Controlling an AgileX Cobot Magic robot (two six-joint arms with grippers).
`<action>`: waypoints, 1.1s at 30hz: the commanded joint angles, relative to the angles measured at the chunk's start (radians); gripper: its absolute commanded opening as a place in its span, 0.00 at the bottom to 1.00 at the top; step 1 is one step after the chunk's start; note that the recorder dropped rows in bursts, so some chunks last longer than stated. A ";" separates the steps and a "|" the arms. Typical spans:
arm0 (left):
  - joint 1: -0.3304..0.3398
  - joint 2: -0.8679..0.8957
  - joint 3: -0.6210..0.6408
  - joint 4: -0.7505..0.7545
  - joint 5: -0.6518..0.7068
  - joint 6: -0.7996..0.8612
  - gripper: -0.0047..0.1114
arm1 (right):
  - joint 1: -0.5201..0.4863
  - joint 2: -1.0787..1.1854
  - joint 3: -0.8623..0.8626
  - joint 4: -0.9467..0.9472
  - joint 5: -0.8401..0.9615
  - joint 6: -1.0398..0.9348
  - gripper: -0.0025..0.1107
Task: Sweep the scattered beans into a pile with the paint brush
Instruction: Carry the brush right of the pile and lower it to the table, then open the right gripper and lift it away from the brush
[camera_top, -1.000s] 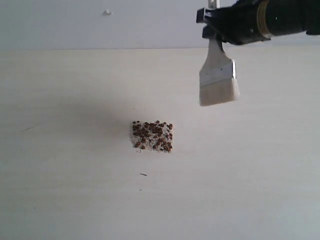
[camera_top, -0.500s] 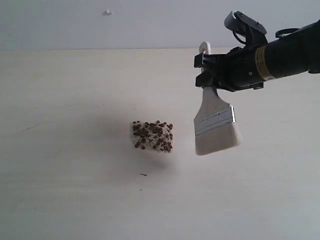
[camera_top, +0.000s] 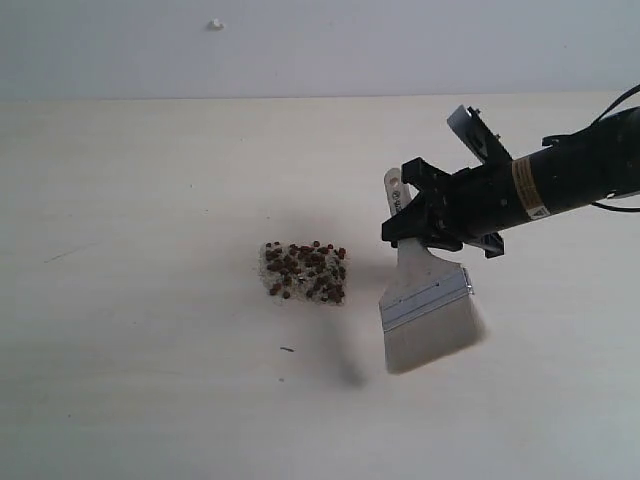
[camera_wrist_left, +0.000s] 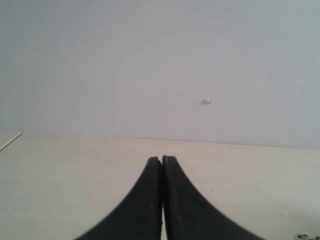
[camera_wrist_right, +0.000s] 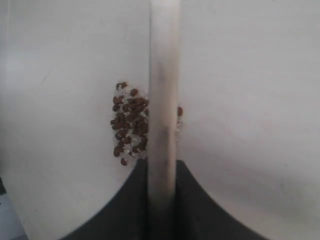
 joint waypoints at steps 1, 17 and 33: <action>-0.005 -0.006 0.000 0.004 -0.001 0.001 0.04 | -0.005 0.017 0.003 0.031 0.017 -0.009 0.02; -0.005 -0.006 0.000 0.004 -0.001 0.001 0.04 | 0.001 0.074 0.003 0.051 -0.049 -0.042 0.02; -0.005 -0.006 0.000 0.004 -0.001 0.001 0.04 | 0.001 0.082 0.003 0.056 -0.002 -0.059 0.20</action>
